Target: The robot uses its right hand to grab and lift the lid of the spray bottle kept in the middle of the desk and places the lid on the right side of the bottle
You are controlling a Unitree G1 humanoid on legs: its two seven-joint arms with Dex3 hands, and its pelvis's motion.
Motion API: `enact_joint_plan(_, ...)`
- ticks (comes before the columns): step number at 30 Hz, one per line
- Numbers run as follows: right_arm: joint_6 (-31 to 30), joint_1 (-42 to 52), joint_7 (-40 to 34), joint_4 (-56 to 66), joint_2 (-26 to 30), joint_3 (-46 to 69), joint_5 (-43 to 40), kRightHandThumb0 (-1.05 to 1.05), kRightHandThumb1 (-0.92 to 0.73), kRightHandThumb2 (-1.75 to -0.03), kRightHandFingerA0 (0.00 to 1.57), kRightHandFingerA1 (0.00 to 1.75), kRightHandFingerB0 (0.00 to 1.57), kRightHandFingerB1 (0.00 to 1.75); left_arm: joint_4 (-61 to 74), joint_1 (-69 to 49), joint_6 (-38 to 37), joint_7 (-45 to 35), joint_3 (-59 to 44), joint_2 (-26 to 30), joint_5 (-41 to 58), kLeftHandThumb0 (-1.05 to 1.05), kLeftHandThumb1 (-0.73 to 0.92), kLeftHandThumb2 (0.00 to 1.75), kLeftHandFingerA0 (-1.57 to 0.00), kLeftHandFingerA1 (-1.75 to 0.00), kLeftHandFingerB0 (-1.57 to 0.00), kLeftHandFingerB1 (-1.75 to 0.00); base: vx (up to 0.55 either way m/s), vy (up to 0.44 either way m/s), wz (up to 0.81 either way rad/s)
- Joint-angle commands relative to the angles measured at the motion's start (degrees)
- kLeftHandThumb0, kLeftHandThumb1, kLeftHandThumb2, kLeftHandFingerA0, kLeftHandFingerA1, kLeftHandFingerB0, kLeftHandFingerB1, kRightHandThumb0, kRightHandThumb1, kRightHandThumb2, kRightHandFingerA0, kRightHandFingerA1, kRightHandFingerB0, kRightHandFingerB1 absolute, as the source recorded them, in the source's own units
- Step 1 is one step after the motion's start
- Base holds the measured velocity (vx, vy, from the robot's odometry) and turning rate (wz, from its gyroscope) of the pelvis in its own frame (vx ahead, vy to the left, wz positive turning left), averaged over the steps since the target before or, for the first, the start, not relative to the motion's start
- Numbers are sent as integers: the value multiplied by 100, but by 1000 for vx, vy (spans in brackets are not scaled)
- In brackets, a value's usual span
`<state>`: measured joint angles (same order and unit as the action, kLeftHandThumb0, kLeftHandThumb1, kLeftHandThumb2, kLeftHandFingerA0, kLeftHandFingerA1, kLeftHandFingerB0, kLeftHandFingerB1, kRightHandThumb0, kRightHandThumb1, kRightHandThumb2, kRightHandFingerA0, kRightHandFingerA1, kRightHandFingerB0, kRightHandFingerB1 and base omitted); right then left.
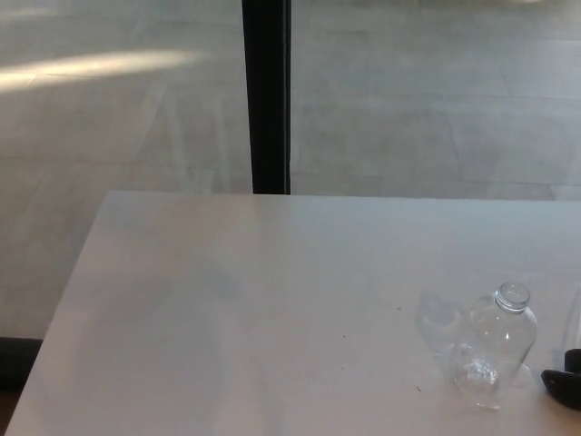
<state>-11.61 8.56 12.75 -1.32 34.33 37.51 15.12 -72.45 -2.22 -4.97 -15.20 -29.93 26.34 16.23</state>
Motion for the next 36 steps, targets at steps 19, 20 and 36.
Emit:
enact_joint_plan(19, 26, -627, -1508, -3896, -1717, 2632, -2419, -64, -69, -63, 0, 91, 0, 88, -45, 56, 39, 105, 8, 63, 12, -58, 63, 59, -70, -62, -56, -51, 0, 0, 0)
enact_joint_plan(20, -280, -552, -1478, -3469, -1883, 2621, -2454, -64, -72, -64, 1, 85, 0, 73, -50, 62, 42, 163, 82, 98, -75, -61, 64, 59, -72, -61, -57, -51, 0, 0, 0)
enact_joint_plan(36, 0, -118, -594, -4098, -1591, 1721, -2790, -40, -51, -107, 15, 66, 6, 59, -75, 49, 65, 415, 181, 102, -76, -60, 53, 91, -62, -69, -39, -57, 0, 0, 0)
